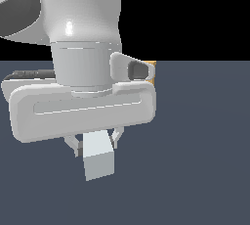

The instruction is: Insert the peg into the horizontal hole in a box.

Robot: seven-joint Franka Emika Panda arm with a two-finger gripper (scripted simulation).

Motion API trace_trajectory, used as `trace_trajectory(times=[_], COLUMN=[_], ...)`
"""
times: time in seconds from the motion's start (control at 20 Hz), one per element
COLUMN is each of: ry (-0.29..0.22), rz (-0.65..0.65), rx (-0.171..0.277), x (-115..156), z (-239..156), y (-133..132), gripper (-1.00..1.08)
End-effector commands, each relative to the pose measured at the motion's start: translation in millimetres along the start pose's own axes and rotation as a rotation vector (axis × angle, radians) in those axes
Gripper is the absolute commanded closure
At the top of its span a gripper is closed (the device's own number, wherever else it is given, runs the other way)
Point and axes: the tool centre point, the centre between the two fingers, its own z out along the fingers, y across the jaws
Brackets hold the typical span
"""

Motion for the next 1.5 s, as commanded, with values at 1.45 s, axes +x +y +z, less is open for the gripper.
trace_trajectory(times=[1.45], ry=[-0.001], rz=[0.566], rx=[-0.003], x=[97], z=[-50], y=[5], gripper=[1.08])
